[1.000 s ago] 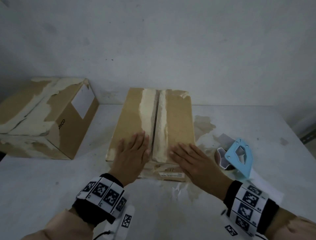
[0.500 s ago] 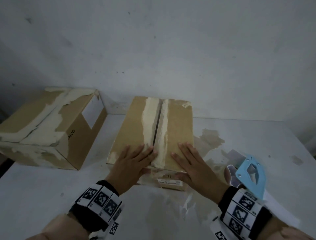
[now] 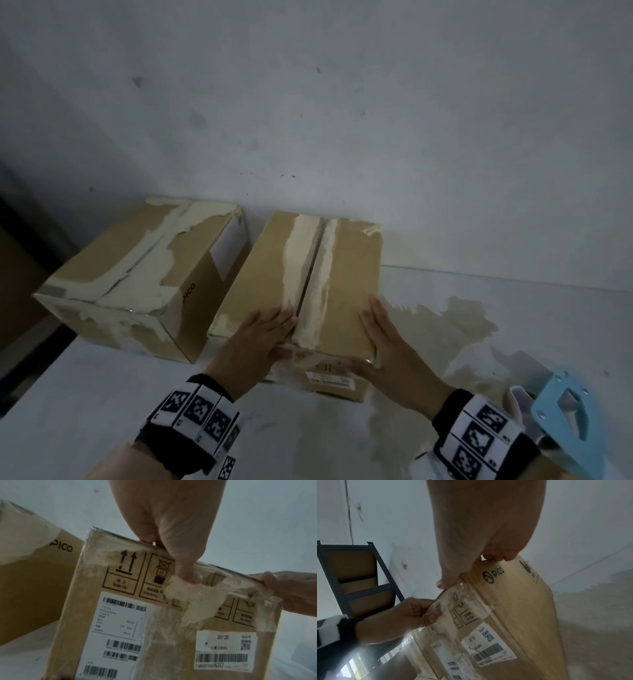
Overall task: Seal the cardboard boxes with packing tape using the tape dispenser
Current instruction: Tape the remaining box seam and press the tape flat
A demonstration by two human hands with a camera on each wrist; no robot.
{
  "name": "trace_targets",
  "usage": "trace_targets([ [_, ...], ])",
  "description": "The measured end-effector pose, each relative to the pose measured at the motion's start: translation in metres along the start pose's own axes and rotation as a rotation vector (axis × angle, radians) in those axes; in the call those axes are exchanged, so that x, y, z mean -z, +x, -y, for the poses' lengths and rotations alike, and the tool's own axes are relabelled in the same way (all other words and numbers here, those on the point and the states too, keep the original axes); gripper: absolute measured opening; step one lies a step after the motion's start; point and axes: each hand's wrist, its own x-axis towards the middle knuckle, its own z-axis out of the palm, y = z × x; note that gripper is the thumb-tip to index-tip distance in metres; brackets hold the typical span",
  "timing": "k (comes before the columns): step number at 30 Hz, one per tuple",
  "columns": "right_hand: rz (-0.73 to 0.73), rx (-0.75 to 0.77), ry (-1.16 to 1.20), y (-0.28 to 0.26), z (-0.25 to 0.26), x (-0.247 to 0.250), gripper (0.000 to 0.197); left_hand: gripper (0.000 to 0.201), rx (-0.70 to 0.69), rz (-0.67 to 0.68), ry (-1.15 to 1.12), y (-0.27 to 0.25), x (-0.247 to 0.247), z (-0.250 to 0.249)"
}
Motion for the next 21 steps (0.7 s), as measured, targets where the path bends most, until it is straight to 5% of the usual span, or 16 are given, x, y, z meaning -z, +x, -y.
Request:
trace_targets([
  [5, 0.051, -0.016, -0.016, 0.021, 0.022, -0.006, 0.135, 0.049, 0.103, -0.087, -0.035, -0.011, -0.002, 0.019],
  [9, 0.045, 0.021, -0.170, 0.037, 0.035, -0.011, 0.124, 0.101, 0.187, -0.045, -0.237, -0.020, 0.006, 0.025],
  [12, 0.049, 0.003, -0.208, 0.049, 0.042, -0.015, 0.119, 0.108, 0.306, -0.049, -0.364, -0.018, 0.009, 0.028],
  [16, 0.039, -0.038, -0.232, 0.059, 0.050, -0.019, 0.102, 0.126, 0.433, -0.046, -0.264, -0.010, 0.007, 0.034],
  [21, 0.008, -0.079, -0.247, 0.067, 0.051, -0.029, 0.122, 0.132, 0.440, -0.013, -0.266, -0.006, 0.007, 0.042],
])
